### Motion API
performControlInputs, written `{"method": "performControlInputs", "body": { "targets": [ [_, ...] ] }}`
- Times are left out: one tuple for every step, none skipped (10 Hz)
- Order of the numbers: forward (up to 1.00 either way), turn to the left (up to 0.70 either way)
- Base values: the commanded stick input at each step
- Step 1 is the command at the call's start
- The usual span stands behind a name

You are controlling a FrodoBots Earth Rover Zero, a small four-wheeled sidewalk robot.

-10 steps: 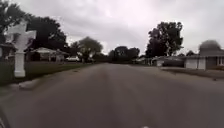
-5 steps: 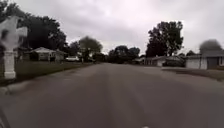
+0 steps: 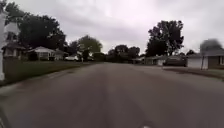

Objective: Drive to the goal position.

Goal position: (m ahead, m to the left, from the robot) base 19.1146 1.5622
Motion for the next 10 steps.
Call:
{"method": "performControlInputs", "body": {
  "targets": [
    [0.7,0.0],
    [0.7,0.0],
    [0.7,0.0],
    [0.7,0.0],
    [0.7,0.09],
    [0.7,0.29],
    [0.7,0.35],
    [0.7,0.35],
    [0.7,0.0],
    [0.7,0.0]
  ]
}}
